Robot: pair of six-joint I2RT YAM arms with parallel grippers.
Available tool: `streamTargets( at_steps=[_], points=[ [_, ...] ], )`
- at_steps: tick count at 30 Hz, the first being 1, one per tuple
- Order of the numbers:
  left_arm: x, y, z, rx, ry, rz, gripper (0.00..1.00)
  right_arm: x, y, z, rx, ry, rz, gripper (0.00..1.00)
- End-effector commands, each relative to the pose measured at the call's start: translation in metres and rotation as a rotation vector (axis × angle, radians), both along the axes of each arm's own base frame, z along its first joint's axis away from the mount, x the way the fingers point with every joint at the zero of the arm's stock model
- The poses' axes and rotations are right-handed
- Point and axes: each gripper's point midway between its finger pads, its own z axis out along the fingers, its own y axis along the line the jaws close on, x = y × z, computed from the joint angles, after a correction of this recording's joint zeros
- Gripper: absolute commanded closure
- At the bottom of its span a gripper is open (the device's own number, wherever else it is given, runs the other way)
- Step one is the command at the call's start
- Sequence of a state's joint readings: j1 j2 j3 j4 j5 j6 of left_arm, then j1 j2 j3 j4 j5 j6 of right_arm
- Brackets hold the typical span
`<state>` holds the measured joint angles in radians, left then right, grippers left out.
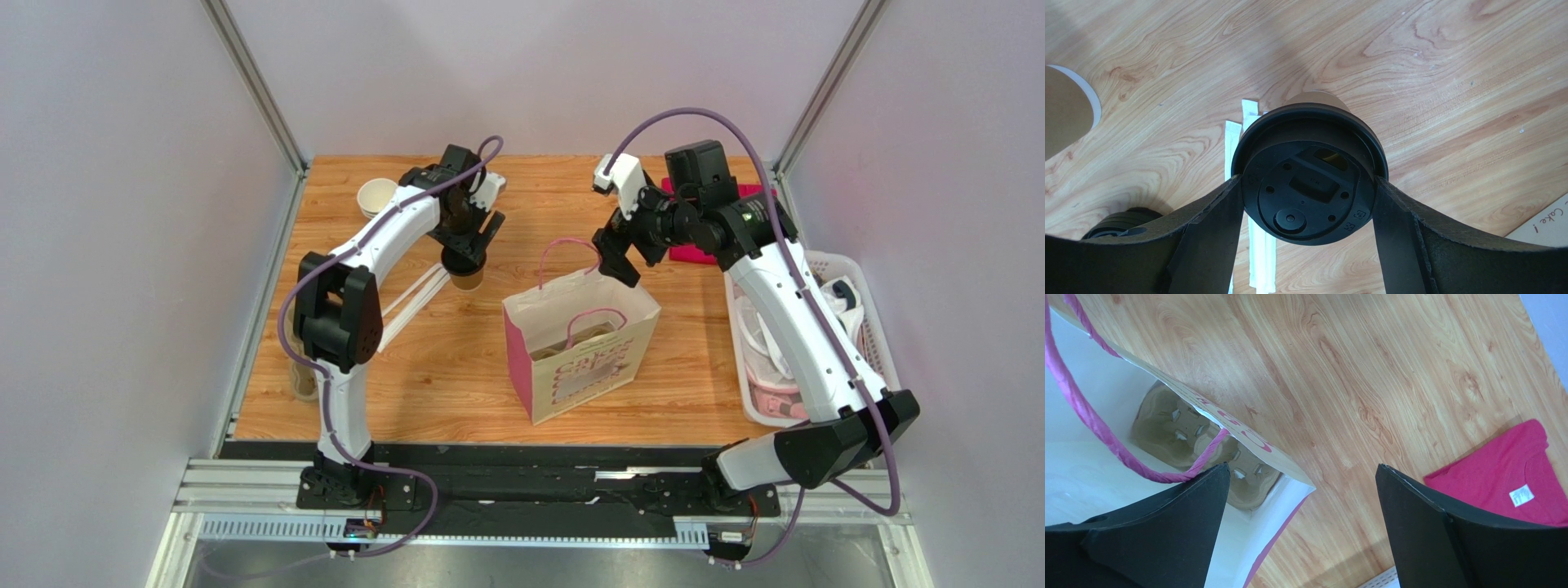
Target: Pack the takeout coffee
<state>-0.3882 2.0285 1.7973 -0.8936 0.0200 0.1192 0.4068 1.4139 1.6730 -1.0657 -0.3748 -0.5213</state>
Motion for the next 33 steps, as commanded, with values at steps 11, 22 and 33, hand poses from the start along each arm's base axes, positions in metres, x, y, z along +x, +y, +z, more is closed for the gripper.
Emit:
streamTargets(
  at_steps=[11, 22, 33],
  points=[
    [-0.025, -0.002, 0.011, -0.017, 0.079, -0.09, 0.73, -0.016, 0.015, 0.012, -0.014, -0.143, 0.321, 0.07],
    [-0.033, -0.008, 0.041, -0.086, 0.059, -0.107, 0.77, -0.011, 0.043, 0.009, 0.055, -0.127, 0.483, 0.09],
    [-0.04, -0.005, 0.065, -0.123, 0.031, -0.094, 0.8, -0.013, 0.047, -0.021, 0.017, -0.063, 0.562, 0.24]
  ],
)
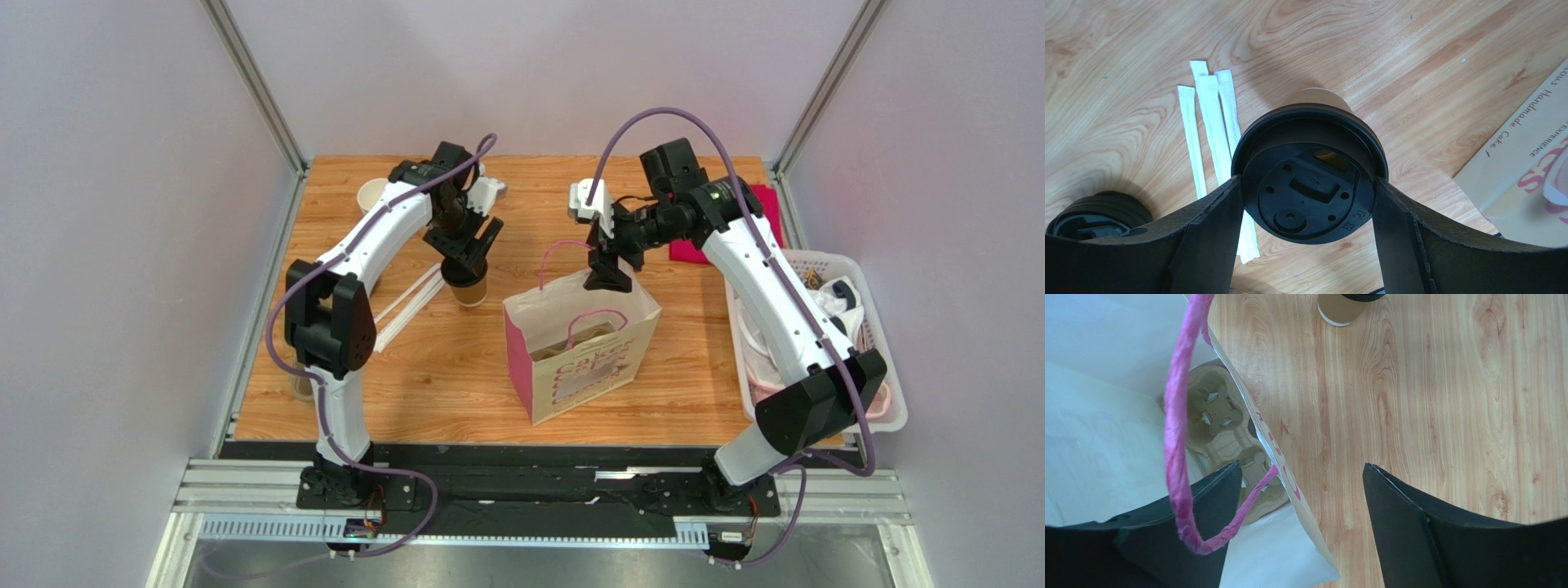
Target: Pack the takeout coffee
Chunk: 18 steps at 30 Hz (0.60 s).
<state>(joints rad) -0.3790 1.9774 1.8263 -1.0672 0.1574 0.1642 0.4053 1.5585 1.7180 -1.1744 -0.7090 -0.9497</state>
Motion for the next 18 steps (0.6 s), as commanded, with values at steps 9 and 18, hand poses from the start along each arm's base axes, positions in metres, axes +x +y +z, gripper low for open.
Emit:
streamTargets(
  at_steps=[9, 18],
  points=[
    [0.006, 0.005, 0.036, -0.025, -0.127, -0.003, 0.81, -0.001, 0.007, -0.002, -0.008, -0.051, 0.079, 0.51],
    [0.009, 0.005, -0.006, 0.045, -0.106, -0.014, 0.77, -0.002, 0.007, 0.001, -0.014, -0.07, 0.084, 0.86]
  ],
)
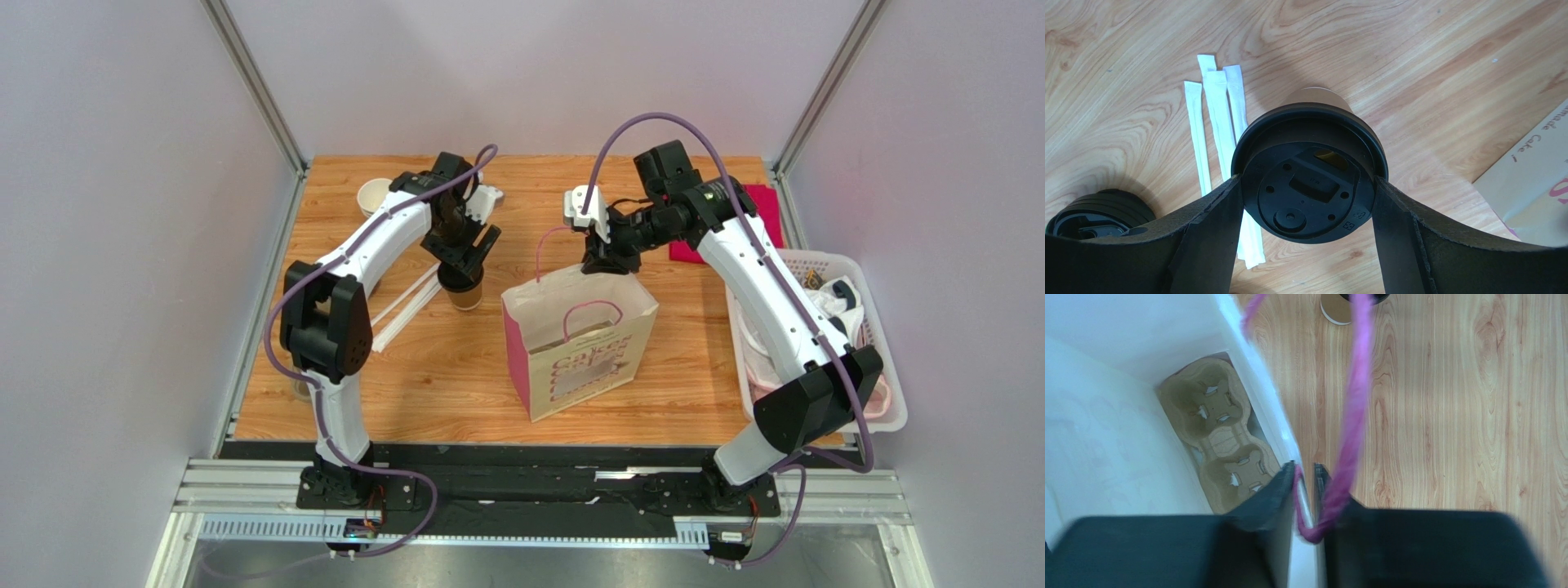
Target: Pack the takeout coffee
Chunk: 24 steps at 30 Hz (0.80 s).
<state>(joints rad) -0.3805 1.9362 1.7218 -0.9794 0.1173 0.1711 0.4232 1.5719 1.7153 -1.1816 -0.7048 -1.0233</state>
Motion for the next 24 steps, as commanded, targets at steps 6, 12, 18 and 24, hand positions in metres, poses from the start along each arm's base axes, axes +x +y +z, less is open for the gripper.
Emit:
streamTargets(
  at_steps=[6, 12, 18, 24],
  points=[
    [-0.014, 0.008, -0.011, 0.094, -0.003, -0.041, 0.65, -0.001, 0.0, 0.008, 0.0, -0.043, 0.01, 1.0],
    [-0.026, 0.016, -0.022, 0.137, 0.064, -0.054, 0.54, 0.0, 0.0, 0.013, 0.011, -0.058, 0.001, 1.0],
    [-0.032, 0.017, -0.034, 0.145, 0.106, -0.054, 0.51, 0.002, -0.001, 0.021, 0.034, -0.07, -0.04, 1.0],
    [-0.032, 0.016, -0.022, 0.126, 0.078, -0.045, 0.63, 0.01, -0.006, 0.031, 0.051, -0.109, -0.142, 1.0]
  ],
)
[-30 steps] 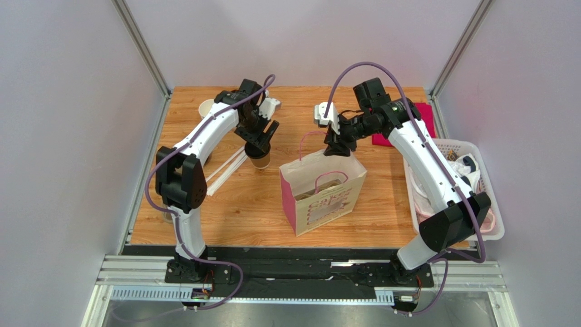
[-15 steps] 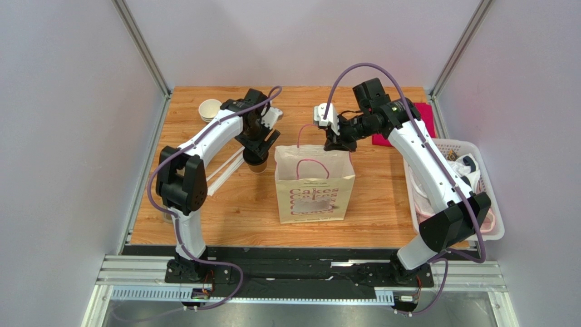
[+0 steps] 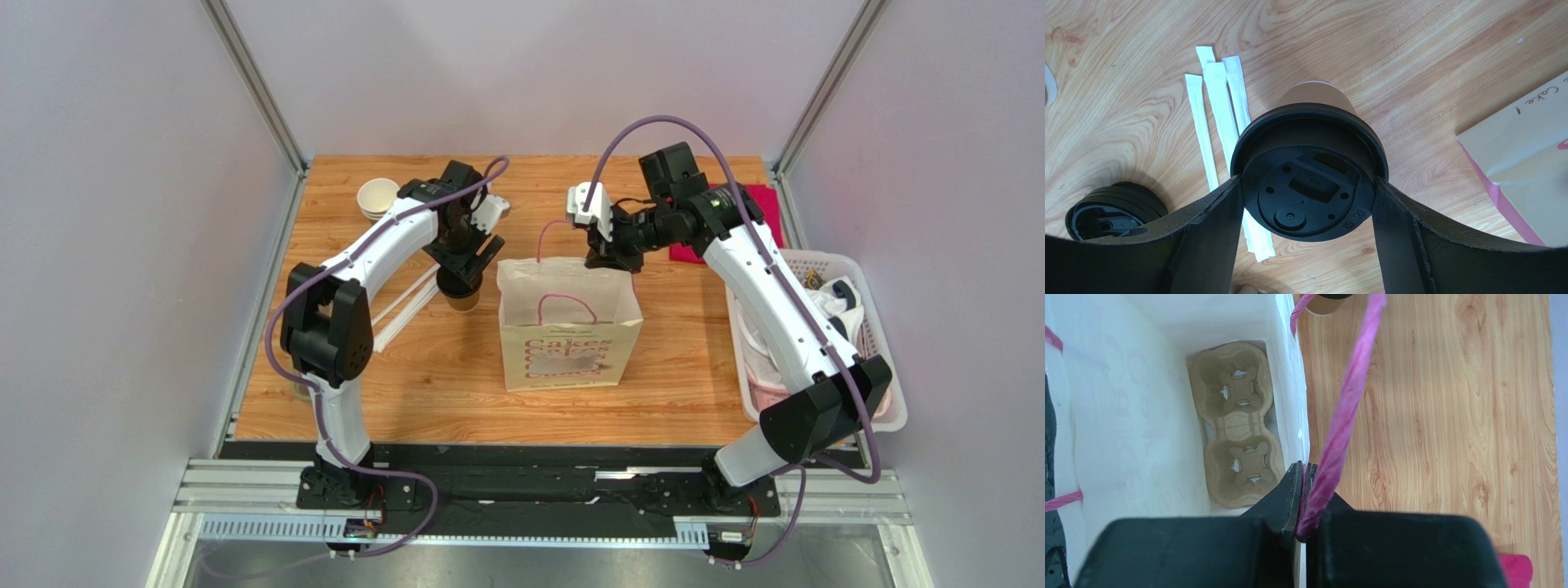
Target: Pack the takeout coffee
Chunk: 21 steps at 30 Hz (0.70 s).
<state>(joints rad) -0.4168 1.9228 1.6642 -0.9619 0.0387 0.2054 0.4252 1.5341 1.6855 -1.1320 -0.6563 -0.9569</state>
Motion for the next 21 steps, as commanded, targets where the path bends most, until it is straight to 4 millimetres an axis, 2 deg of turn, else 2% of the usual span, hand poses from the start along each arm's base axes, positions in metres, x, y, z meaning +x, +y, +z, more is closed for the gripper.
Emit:
streamTargets(
  at_steps=[1, 2, 3, 5, 6, 8, 9, 11, 12, 14, 15, 18, 21],
  points=[
    [-0.022, 0.012, -0.004, 0.03, 0.068, 0.001, 0.66, 0.009, -0.002, 0.028, 0.057, -0.107, -0.085, 1.0],
    [-0.021, 0.012, 0.003, 0.022, 0.05, 0.002, 0.67, 0.01, -0.005, 0.028, 0.055, -0.111, -0.111, 1.0],
    [-0.019, 0.011, 0.019, -0.001, 0.011, 0.002, 0.69, 0.013, -0.004, 0.03, 0.061, -0.129, -0.121, 1.0],
    [-0.017, 0.008, 0.04, -0.036, -0.029, -0.003, 0.71, 0.015, -0.01, 0.028, 0.051, -0.146, -0.156, 1.0],
    [-0.017, 0.006, 0.064, -0.069, -0.073, -0.008, 0.73, 0.018, -0.01, 0.031, 0.06, -0.157, -0.178, 1.0],
    [-0.017, 0.003, 0.091, -0.121, -0.112, -0.01, 0.74, 0.023, -0.016, 0.035, 0.06, -0.174, -0.225, 1.0],
    [-0.017, 0.001, 0.122, -0.165, -0.166, -0.011, 0.75, 0.025, -0.015, 0.038, 0.072, -0.176, -0.247, 1.0],
    [-0.018, -0.003, 0.154, -0.226, -0.213, -0.017, 0.76, 0.031, -0.018, 0.042, 0.073, -0.188, -0.292, 1.0],
    [-0.022, -0.007, 0.189, -0.273, -0.27, -0.032, 0.77, 0.032, -0.019, 0.047, 0.082, -0.2, -0.305, 1.0],
    [-0.029, -0.016, 0.225, -0.357, -0.324, -0.069, 0.77, 0.034, -0.022, 0.049, 0.088, -0.193, -0.347, 1.0],
    [-0.036, -0.018, 0.256, -0.404, -0.387, -0.092, 0.78, 0.035, -0.023, 0.052, 0.097, -0.203, -0.359, 1.0],
    [-0.056, -0.029, 0.3, -0.512, -0.456, -0.174, 0.78, 0.037, -0.025, 0.057, 0.11, -0.205, -0.404, 1.0],
    [-0.075, -0.041, 0.321, -0.564, -0.499, -0.255, 0.78, 0.042, -0.028, 0.064, 0.127, -0.218, -0.471, 1.0]
  ],
)
